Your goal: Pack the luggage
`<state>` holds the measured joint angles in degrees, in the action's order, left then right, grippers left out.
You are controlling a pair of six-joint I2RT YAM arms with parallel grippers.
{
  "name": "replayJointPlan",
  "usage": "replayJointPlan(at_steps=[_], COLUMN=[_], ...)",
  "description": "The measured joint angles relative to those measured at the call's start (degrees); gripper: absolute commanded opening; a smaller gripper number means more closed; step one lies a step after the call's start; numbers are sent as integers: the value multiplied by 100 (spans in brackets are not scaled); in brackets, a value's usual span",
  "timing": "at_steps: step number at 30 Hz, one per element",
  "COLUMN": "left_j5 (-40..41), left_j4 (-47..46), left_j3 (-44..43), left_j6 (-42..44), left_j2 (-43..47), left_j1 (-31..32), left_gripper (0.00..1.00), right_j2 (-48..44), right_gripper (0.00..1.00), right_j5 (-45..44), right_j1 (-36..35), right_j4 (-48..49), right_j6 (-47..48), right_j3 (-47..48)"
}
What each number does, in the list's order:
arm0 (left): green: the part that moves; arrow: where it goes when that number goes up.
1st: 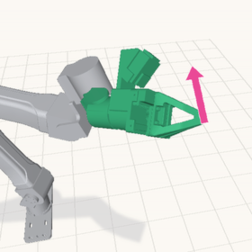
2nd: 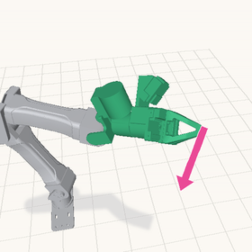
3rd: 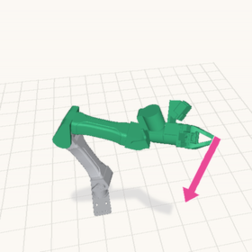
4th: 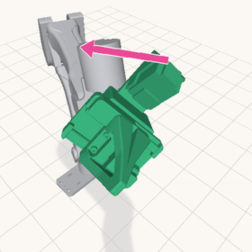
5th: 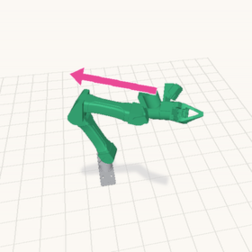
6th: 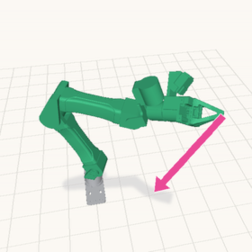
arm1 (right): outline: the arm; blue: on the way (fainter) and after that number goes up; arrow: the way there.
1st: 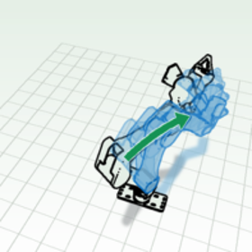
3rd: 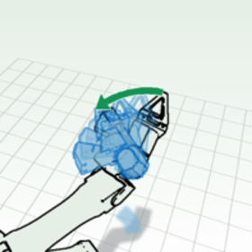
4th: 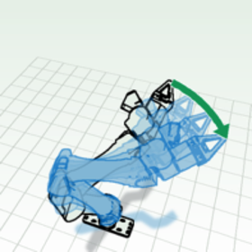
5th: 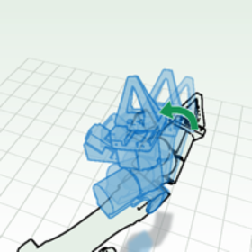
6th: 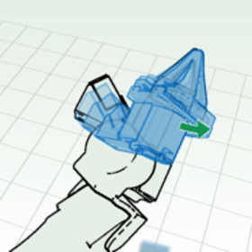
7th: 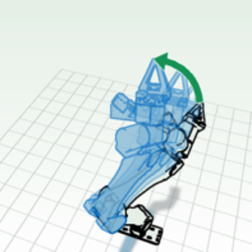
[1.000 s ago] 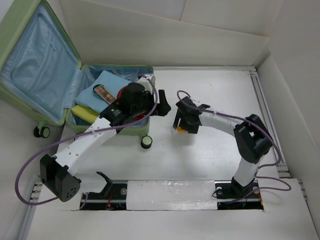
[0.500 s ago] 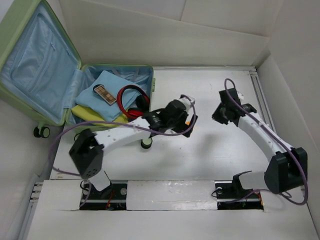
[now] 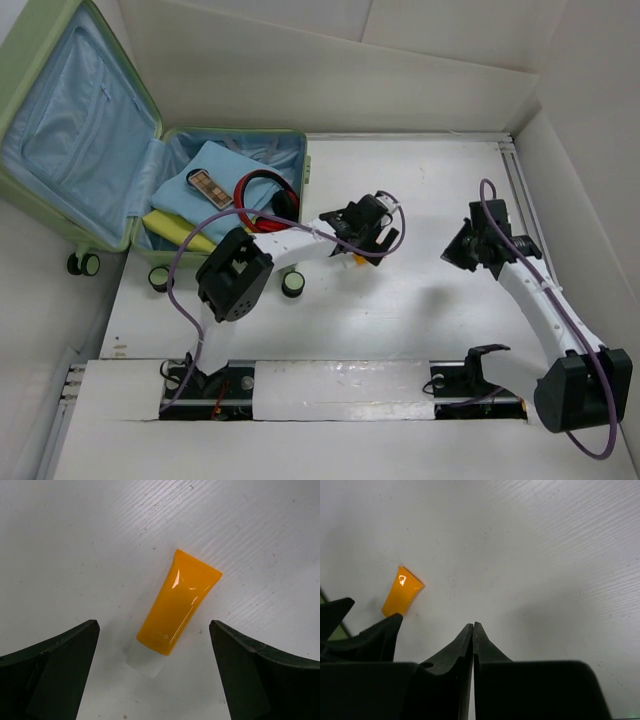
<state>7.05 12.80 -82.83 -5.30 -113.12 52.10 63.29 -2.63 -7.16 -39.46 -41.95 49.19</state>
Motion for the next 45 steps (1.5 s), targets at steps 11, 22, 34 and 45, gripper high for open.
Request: replayJointPlan(at_steps=[11,22,34,45], left_j5=[-315,-337,-199,142], left_j4=[-15,-52,761,966], left_j3=[111,114,-1174,-1665], left_j6=[173,109,-616,-1746], left_j2=[-315,-411,306,1722], left_j1=[-39,-9,-634,-3668], left_gripper=[64,25,25,40], right_j2=[-205,-282,-378,111], right_gripper=[36,39,48,51], right_j5=[190,525,1110,1539], right_j1=[234,234,208,-824], right_j4=[-144,-219,-236,-129], right_j6=[337,570,881,1215], right_j3=[-46,31,328,337])
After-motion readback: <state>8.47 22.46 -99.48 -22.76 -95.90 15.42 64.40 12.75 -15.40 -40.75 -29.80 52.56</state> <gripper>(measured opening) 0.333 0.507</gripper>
